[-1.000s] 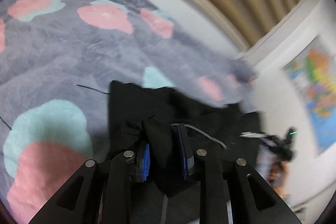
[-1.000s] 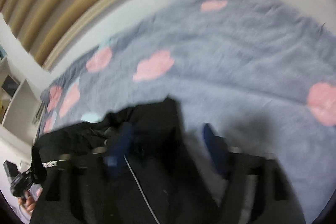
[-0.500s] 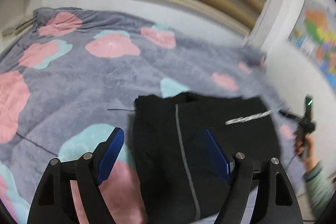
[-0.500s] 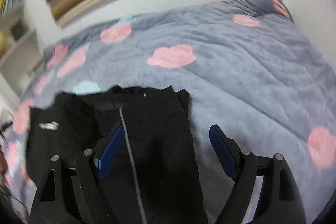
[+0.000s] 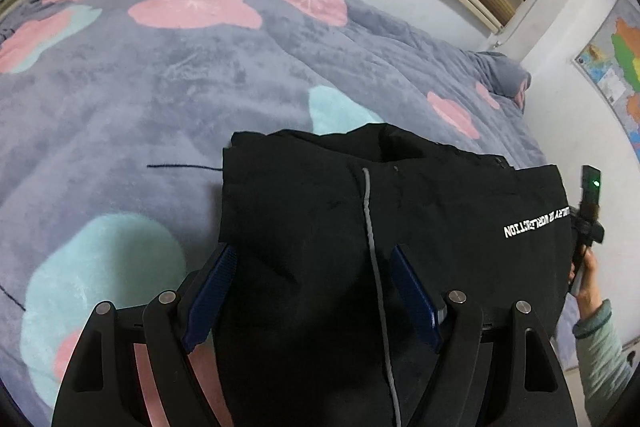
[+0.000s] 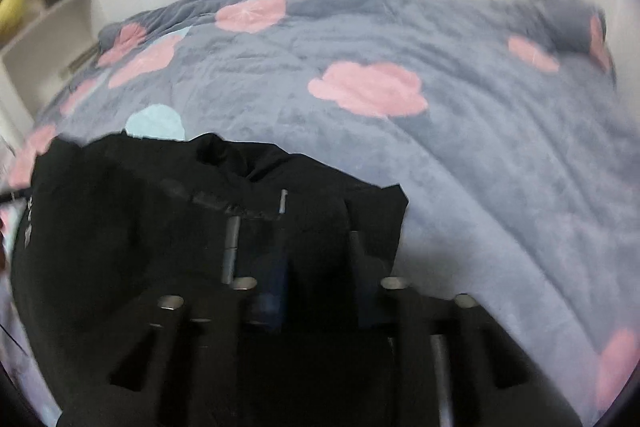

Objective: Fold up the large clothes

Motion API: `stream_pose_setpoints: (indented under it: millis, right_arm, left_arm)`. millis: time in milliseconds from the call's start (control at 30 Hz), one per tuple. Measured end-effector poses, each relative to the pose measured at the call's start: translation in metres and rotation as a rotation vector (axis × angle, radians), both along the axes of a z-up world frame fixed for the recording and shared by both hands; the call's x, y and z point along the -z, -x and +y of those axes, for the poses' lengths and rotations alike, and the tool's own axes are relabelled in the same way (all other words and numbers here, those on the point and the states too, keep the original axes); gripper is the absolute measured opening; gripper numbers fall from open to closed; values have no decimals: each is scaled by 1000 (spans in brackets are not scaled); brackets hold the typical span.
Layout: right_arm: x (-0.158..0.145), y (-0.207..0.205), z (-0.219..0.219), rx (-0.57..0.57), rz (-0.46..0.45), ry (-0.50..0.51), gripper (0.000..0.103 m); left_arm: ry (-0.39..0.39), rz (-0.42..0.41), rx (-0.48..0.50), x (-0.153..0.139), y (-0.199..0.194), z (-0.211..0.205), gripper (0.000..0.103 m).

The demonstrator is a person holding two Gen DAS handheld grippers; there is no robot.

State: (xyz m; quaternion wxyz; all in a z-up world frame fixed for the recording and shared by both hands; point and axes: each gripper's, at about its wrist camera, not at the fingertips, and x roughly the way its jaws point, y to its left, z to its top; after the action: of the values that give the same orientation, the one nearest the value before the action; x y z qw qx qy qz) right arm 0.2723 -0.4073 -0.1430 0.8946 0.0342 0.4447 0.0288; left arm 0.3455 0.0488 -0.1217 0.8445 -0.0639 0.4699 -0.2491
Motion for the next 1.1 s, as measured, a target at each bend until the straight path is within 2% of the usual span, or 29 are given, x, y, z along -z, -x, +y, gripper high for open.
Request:
stream_pose_setpoints:
  millis: [33,67,100,200,267,333,433,533,600,733,833,900,967,1067,1100]
  right_arm:
    - [-5,8,5,4,-28,39,21]
    - [-11,15,7,15,-51,70,19]
    - [-19,23,8,32,-78,95,18]
    - [-53,44,-3,102,-176,125,16]
    - [-76,48,-14,146,-227,139,16]
    - [-98,48,-21,172,-274,143,15]
    - [-114,28,-17,211,-303,215,15]
    - [-107,-11,-19,270,-264,222,15]
    - [-87,-43,-19,295,-199,233,15]
    - [-15,-98,-19,286,32,245,16]
    - [38,-112,-24,259,169,175,20]
    - [57,-115,-23,251,209,143,21]
    - [64,-117,-19,247,223,159,24]
    - [59,-116,-18,240,233,168,27]
    - [57,-113,-20,241,230,162,29]
  left_arm:
    - [-31,-26,-4,-2,3,-4,54]
    - [-80,-41,-21,-4,4,-7,8]
    - [-100,-42,-27,-4,5,-8,9]
    - [-112,-135,-43,-25,21,-7,6]
    - [-70,-196,-61,-49,29,-2,6]
    - [3,-243,-78,-75,31,5,6]
    - [30,-318,-111,-109,21,0,6]
    - [6,-318,-169,-120,-13,-16,6]
    - [-59,-296,-211,-107,-41,-29,6]
    - [-136,-135,-283,-48,-91,-38,6]
    - [-202,1,-306,5,-114,-38,7]
    - [-234,79,-292,34,-120,-41,7]
    - [-261,83,-287,43,-122,-46,9]
    - [-324,58,-263,40,-122,-55,14]
    - [-328,44,-261,36,-119,-53,24]
